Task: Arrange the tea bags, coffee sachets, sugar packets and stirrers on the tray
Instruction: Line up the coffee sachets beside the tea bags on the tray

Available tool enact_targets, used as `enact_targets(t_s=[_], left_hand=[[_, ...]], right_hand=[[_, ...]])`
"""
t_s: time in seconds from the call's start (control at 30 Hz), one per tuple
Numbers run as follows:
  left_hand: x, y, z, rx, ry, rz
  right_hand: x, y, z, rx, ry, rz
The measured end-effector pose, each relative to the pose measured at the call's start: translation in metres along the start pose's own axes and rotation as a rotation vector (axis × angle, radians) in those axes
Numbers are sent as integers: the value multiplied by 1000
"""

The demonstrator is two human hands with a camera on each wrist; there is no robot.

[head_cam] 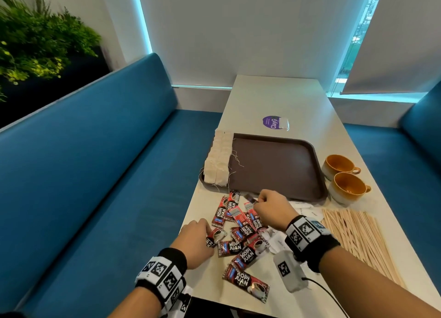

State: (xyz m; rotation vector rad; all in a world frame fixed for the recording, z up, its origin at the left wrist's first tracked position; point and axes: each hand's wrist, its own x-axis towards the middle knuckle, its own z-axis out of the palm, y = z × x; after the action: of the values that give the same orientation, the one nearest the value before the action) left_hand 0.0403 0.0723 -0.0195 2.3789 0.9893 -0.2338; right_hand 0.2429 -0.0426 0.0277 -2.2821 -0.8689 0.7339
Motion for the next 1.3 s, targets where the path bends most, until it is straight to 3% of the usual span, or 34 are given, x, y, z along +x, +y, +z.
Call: enact_targets(t_s=[0.1,0.23,0.5,0.8,1.03,1.3], left_hand=[[0,0,-5,41,-39,18],[4,-3,-18,-40,-74,28],[37,-4,-51,-219,-23,-76],[71,32,-38,-35,27,175],[78,20,-24,246,39,267],[59,8,-39,72,-88,130]], right_hand=[[4,0,-7,78,16,39],[7,0,-4,9,-32,25],[15,-1,36,-432,-177,44],[9,0,44,-477,-66,-12],[15,10,15,-143,49,-3],[14,22,-17,455,-58,66]])
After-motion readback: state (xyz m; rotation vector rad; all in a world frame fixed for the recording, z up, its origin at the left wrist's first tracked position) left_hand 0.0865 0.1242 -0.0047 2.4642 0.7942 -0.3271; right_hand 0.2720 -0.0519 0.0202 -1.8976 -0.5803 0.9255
